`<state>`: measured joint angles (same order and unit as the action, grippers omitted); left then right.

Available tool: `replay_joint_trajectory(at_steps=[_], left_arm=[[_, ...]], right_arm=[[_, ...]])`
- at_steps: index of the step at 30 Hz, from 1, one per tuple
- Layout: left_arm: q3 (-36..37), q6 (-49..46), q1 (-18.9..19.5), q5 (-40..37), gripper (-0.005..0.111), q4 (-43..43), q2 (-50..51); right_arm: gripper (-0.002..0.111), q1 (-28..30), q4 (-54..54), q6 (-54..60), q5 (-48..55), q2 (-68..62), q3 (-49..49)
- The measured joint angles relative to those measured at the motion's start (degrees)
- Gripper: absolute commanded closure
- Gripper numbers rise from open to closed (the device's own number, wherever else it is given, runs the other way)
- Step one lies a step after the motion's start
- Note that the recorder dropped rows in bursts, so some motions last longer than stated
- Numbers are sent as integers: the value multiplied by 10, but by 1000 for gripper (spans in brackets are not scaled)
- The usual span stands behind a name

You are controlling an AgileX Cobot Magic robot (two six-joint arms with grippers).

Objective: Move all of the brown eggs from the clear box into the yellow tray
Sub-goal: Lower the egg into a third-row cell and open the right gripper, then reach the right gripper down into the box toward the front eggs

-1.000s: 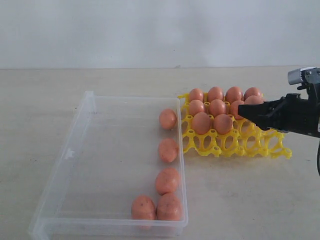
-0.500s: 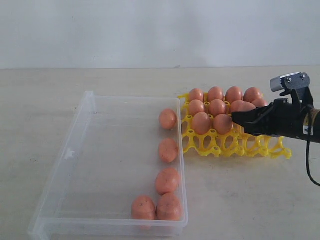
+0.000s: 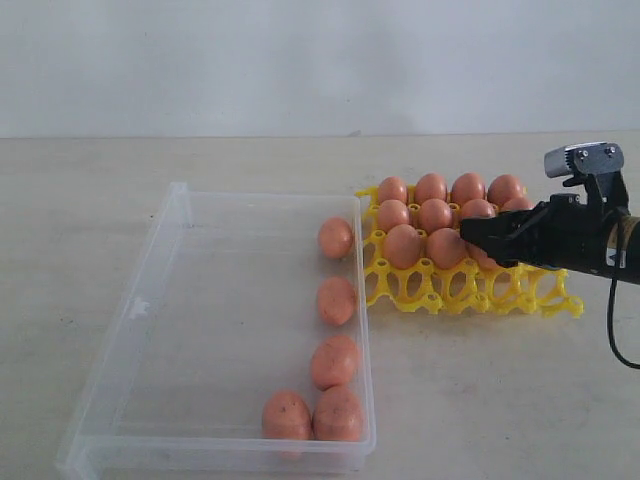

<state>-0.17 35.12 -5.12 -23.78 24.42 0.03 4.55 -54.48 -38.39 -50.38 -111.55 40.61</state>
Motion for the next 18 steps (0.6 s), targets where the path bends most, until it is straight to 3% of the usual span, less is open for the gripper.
replay_joint_trajectory(at_steps=[8,15,18], left_arm=[[0,0,0,0,38,0,0],[0,0,0,0,26,0,0],[0,0,0,0,24,0,0]], right_arm=[[45,0,12,-16,-1,0,0],[45,0,16,-67,-71,31,0],[56,0,30,-85,-121,82,0]])
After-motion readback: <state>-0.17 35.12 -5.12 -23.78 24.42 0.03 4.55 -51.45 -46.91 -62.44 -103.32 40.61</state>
